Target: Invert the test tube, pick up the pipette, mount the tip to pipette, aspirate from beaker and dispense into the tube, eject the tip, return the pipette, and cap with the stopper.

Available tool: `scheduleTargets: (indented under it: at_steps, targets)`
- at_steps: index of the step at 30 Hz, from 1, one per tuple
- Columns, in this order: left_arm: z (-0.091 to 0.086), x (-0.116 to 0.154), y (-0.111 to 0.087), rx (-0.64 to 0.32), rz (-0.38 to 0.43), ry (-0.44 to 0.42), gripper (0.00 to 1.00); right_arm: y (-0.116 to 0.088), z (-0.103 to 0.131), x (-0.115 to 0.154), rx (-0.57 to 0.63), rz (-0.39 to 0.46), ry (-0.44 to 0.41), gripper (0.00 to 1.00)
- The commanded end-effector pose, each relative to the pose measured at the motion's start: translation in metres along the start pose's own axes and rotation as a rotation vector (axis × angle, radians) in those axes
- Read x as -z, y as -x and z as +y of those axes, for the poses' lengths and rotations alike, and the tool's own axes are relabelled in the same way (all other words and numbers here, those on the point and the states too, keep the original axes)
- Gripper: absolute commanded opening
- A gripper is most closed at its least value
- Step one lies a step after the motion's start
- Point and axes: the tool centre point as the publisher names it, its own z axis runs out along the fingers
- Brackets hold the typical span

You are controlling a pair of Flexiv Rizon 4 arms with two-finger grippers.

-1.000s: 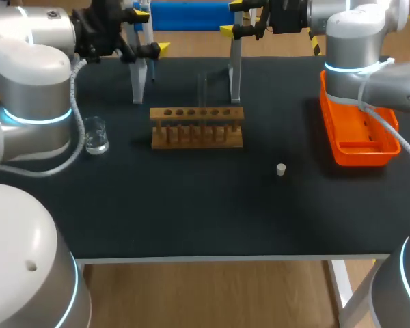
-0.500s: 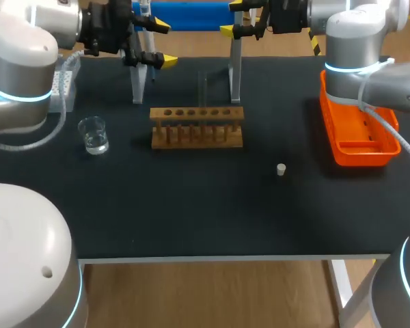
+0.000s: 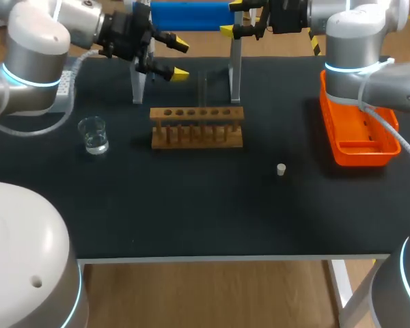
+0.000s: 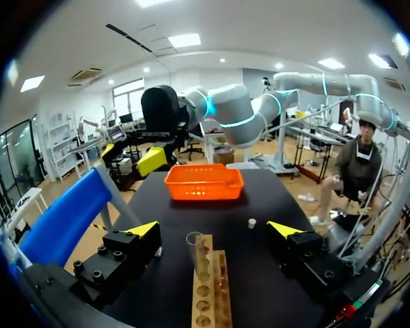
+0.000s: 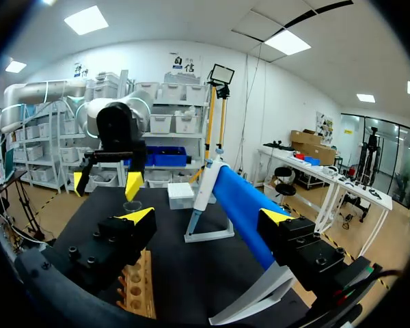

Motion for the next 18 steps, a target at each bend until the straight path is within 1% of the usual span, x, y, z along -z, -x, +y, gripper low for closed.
scheduleTargets:
  at_steps: [1,5,7,18]
  targets:
    - [0.009,-0.008,0.006,0.01,0.023,-0.006,1.0,0.001,0.001,0.001,0.0,0.005,-0.003,1.0]
    - [0.015,-0.013,0.007,0.021,0.006,0.001,1.0,0.001,0.001,0.001,0.0,0.005,-0.003,1.0]
    - [0.019,-0.015,0.008,0.03,-0.015,0.013,1.0,0.001,0.001,0.001,0.0,0.005,-0.003,1.0]
    - [0.027,-0.029,0.01,0.052,-0.072,0.008,1.0,0.001,0.001,0.001,0.0,0.005,-0.003,1.0]
